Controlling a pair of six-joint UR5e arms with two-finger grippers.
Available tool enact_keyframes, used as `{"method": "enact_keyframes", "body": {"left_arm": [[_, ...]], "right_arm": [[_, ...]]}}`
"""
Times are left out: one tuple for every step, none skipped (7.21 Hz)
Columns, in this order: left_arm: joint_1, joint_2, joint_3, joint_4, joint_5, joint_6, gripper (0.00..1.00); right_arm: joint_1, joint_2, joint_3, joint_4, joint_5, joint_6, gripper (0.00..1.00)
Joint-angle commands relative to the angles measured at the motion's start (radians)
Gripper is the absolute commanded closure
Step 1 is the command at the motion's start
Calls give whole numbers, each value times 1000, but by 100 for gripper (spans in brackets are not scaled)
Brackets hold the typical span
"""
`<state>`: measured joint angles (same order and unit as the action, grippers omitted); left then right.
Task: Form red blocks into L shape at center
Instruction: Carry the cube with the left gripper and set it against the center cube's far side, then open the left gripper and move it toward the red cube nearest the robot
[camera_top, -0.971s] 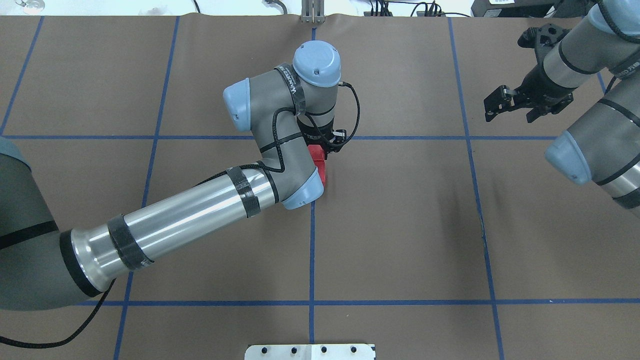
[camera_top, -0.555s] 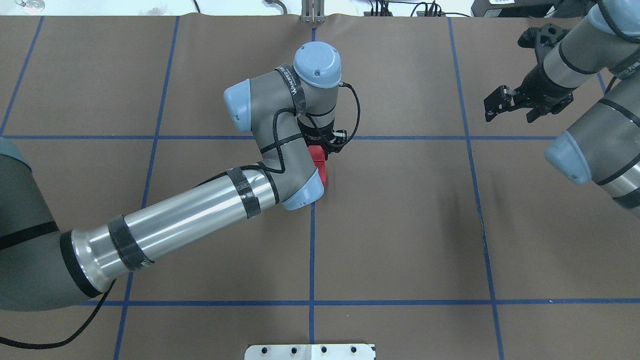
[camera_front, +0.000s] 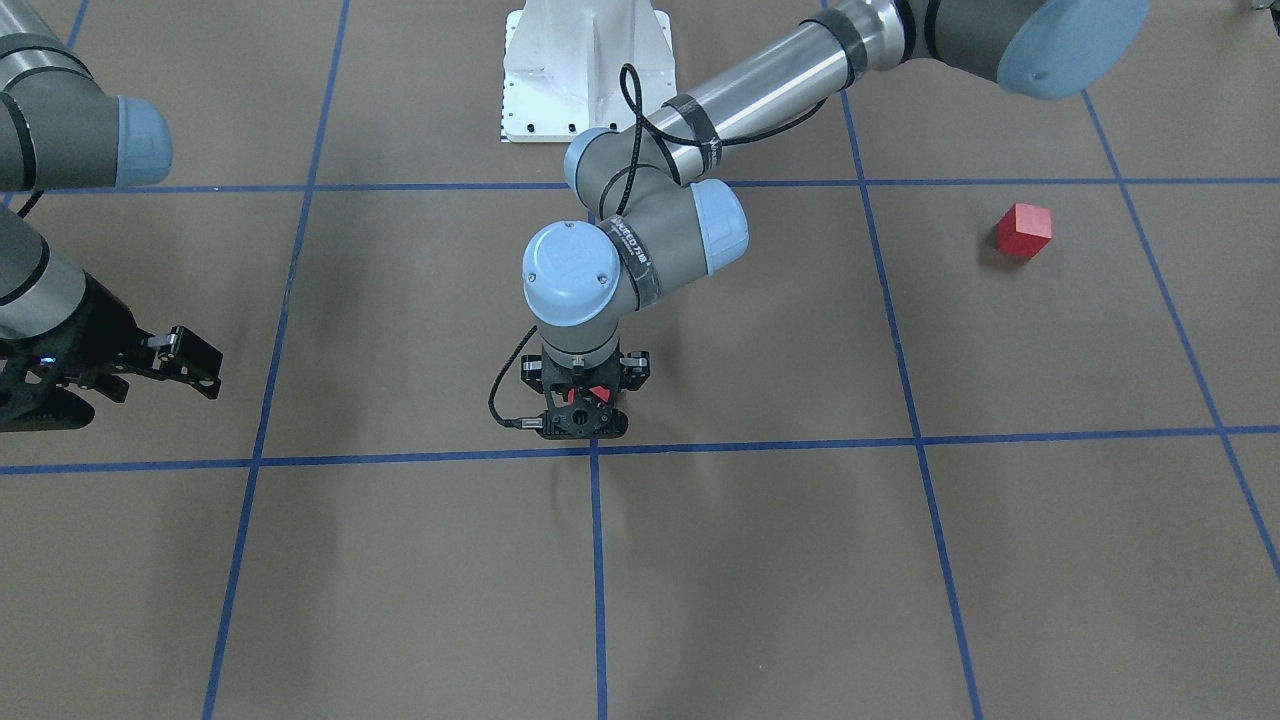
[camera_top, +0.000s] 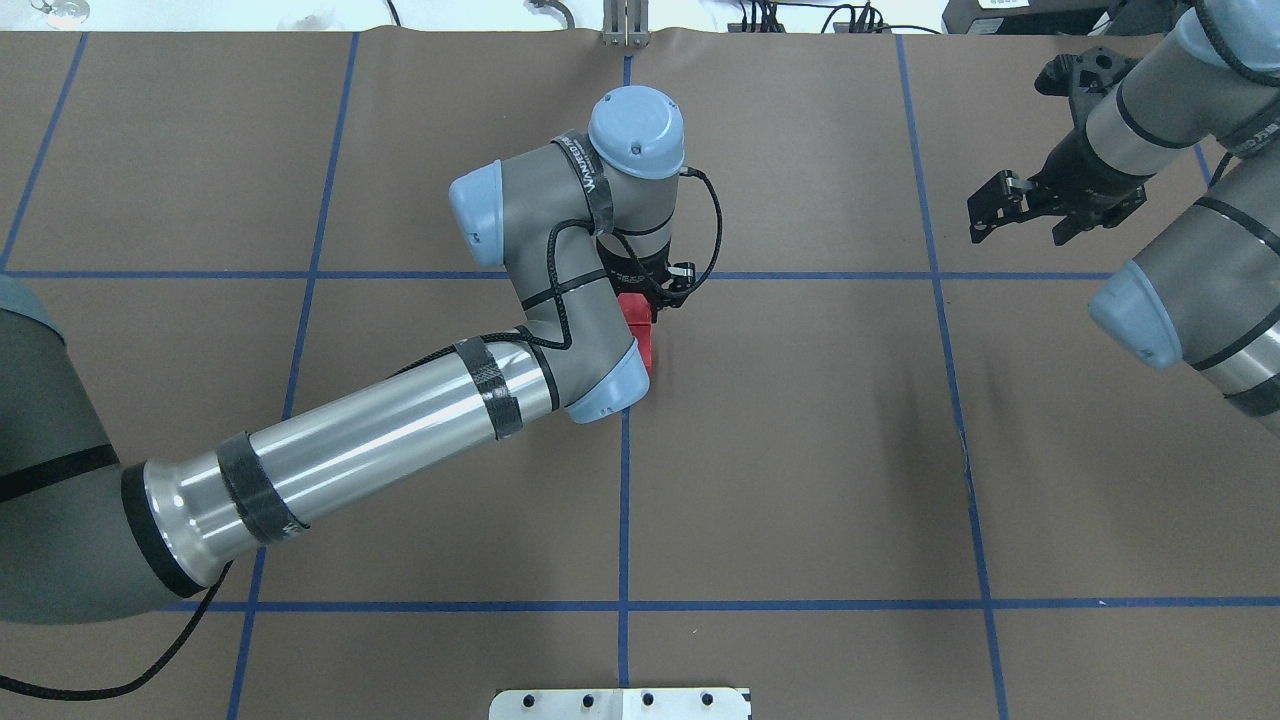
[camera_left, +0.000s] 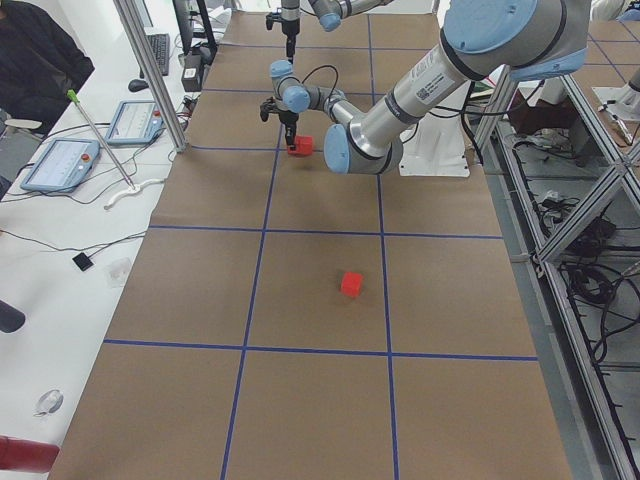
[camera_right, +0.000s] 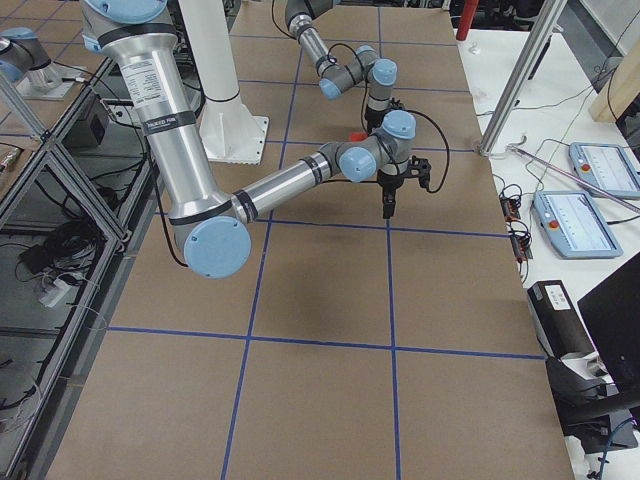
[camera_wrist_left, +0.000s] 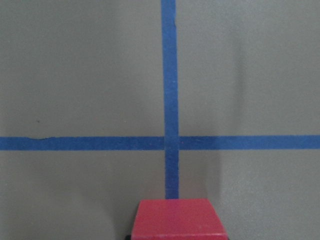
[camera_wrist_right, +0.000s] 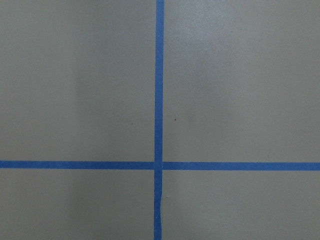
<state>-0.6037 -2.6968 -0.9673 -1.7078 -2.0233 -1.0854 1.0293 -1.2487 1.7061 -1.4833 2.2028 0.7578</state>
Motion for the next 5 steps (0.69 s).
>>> {"method": "enact_keyframes", "body": {"left_arm": [[-8, 2, -10, 7, 0, 10, 0], [-28, 6, -40, 14, -2, 30, 0], [-45, 23, -80, 20, -5, 42, 0], [-56, 58, -140, 37, -9, 62, 0], [-70, 166, -289, 86, -32, 88, 0]], "right_arm": [[0, 0, -2, 0, 0, 0, 0], [0, 0, -2, 0, 0, 0, 0], [0, 2, -3, 0, -2, 0, 0], [0, 2, -3, 0, -2, 0, 0], [0, 2, -3, 0, -2, 0, 0]]}}
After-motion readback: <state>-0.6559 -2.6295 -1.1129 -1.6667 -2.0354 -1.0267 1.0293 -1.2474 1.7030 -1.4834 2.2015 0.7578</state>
